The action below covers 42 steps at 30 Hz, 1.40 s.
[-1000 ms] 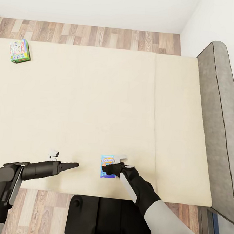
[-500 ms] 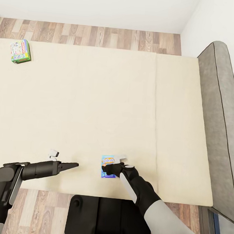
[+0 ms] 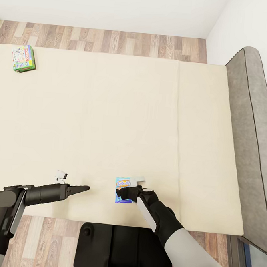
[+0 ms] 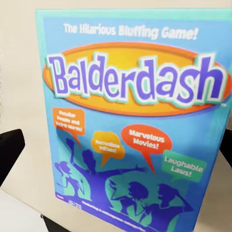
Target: Put all the toys in the child's room - the three board games (two on the bed and one on the table), the two jigsaw puzzles on the table, and the tennis ball on the table - inside the toy box on the table in the child's room.
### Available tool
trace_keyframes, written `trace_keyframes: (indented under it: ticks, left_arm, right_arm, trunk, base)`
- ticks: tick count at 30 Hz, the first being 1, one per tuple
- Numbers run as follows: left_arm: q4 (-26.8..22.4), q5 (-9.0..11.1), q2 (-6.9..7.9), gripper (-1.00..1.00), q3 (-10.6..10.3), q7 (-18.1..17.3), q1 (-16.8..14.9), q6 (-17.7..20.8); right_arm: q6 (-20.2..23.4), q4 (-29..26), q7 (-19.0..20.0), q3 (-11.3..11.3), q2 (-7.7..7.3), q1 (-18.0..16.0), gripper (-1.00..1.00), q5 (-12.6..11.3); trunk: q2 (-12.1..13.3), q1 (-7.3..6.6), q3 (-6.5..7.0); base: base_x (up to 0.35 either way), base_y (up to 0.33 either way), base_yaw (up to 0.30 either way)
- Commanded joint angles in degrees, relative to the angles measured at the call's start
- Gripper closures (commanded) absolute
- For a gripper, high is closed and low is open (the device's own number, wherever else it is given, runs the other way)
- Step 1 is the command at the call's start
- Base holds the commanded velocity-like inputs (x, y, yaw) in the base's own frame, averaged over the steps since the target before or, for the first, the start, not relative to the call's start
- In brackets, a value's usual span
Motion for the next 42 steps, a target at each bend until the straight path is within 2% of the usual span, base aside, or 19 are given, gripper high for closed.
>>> trace_keyframes:
  ticks: [1, 30, 42]
  left_arm:
    - [-0.01, -0.02, 0.02, -1.0, 0.01, -0.22, -0.01, 0.6]
    - [-0.01, -0.01, -0.01, -1.0, 0.01, -0.22, -0.01, 0.6]
    - [-0.01, 0.05, -0.01, -1.0, 0.01, -0.22, -0.01, 0.6]
  right_arm:
    - [0.21, -0.05, -0.33, 0.11, 0.0, -0.03, -1.0, -0.44]
    - [0.21, -0.05, -0.32, 0.14, 0.0, -0.03, -1.0, -0.44]
    - [0.14, -0.05, -0.35, 0.15, 0.0, -0.03, -1.0, -0.44]
  trunk:
    - [-0.09, 0.03, -0.06]
    - [-0.09, 0.03, -0.06]
    - [-0.09, 0.03, -0.06]
  base:
    - [0.0, 0.02, 0.0]
    - [0.0, 0.009, 0.0]
    - [0.0, 0.088, 0.0]
